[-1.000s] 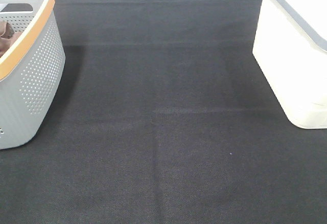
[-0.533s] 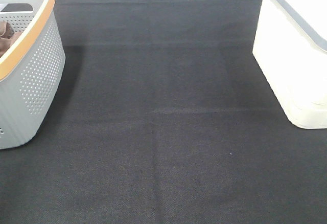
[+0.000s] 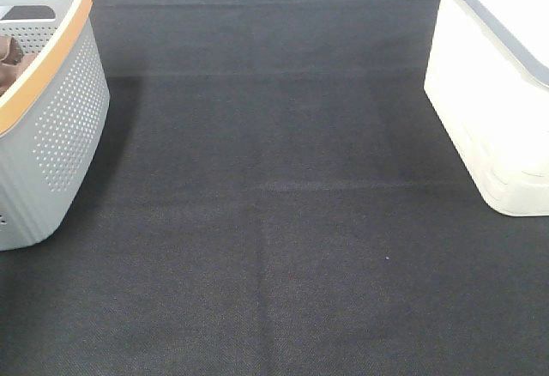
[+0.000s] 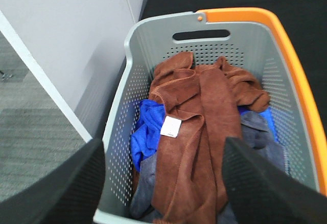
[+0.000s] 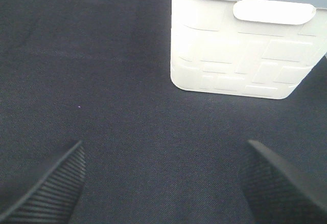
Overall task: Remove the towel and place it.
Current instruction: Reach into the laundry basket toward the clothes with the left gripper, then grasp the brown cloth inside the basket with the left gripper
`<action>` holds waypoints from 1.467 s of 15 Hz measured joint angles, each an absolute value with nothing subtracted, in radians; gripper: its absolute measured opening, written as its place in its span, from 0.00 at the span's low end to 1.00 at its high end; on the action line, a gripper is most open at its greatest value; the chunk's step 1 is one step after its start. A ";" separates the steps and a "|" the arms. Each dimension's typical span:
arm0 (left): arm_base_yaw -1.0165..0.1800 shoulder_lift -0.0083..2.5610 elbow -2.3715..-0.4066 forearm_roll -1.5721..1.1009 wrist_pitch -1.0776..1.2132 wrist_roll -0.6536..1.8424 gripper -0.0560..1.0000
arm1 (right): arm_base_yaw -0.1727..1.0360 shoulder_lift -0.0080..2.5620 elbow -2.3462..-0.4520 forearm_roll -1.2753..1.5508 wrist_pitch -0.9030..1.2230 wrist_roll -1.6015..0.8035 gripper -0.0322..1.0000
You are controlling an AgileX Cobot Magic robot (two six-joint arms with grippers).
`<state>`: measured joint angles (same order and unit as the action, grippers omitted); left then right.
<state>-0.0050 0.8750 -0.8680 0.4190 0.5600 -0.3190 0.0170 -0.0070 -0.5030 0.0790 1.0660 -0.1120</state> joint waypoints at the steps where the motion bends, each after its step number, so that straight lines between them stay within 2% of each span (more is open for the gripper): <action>1: -0.005 0.954 -0.902 0.437 0.557 -0.337 0.65 | 0.017 -0.007 -0.503 0.079 1.066 -0.112 0.79; 8: 0.003 1.463 -1.262 0.423 0.711 -0.351 0.65 | 0.017 -0.007 -0.503 0.079 1.066 -0.112 0.79; 10: 0.051 1.576 -1.346 0.342 0.718 -0.326 0.65 | 0.017 -0.007 -0.503 0.079 1.066 -0.112 0.79; 15: 0.253 1.797 -1.538 -0.128 0.807 -0.035 0.65 | 0.017 -0.007 -0.503 0.079 1.066 -0.112 0.79; 19: 0.320 1.890 -1.638 -0.183 0.869 0.000 0.65 | 0.017 -0.007 -0.503 0.079 1.066 -0.112 0.79; 22: 0.328 1.946 -1.690 -0.203 0.883 0.000 0.65 | 0.017 -0.007 -0.503 0.079 1.066 -0.112 0.79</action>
<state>0.3280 1.9460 -1.6900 -0.2030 0.8830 0.0000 0.0170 -0.0070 -0.5030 0.0790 1.0660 -0.1120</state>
